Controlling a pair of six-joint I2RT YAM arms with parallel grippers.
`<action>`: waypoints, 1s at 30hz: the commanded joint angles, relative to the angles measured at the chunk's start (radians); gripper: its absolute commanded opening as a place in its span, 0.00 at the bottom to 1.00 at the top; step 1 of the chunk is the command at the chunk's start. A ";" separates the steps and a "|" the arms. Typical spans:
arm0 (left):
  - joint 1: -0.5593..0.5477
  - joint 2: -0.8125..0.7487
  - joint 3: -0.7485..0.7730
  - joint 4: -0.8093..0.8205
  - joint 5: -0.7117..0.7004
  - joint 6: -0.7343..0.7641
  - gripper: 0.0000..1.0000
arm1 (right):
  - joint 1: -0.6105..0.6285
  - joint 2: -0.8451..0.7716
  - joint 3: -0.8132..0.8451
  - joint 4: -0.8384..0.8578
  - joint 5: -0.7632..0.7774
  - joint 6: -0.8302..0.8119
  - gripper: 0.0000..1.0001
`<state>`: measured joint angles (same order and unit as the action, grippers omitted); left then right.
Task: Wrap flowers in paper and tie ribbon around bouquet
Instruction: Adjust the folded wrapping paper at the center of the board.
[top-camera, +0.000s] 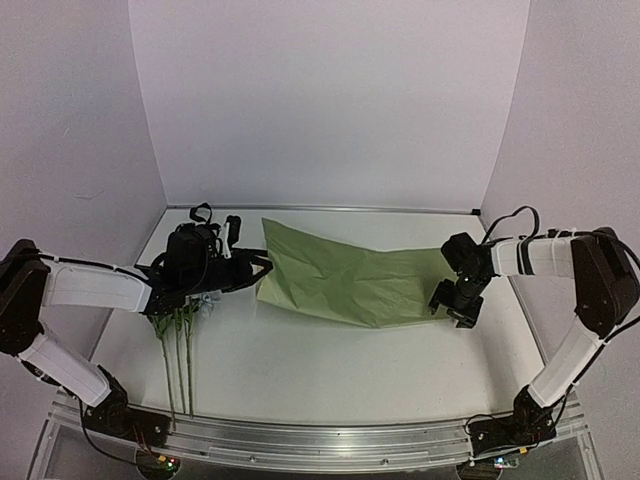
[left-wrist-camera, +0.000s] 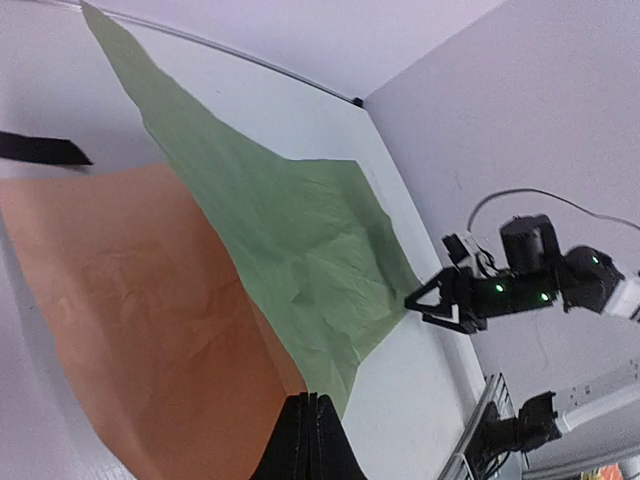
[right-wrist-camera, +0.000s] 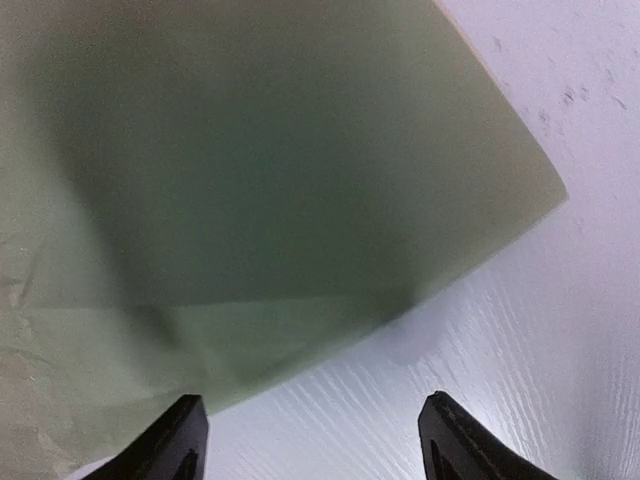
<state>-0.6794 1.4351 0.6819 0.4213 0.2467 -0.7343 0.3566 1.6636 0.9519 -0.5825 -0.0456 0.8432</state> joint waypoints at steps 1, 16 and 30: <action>-0.048 -0.085 0.031 0.003 0.080 0.137 0.00 | -0.017 0.086 0.030 0.120 -0.057 0.043 0.61; -0.291 0.102 0.280 -0.324 0.234 0.385 0.00 | -0.010 0.362 0.439 0.106 -0.208 -0.011 0.59; -0.392 0.361 0.338 -0.371 0.146 0.469 0.00 | 0.171 -0.008 0.402 -0.042 -0.220 -0.077 0.98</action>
<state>-1.0233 1.7625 0.9518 0.0845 0.4294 -0.3243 0.4635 1.7586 1.3233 -0.5943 -0.2360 0.7972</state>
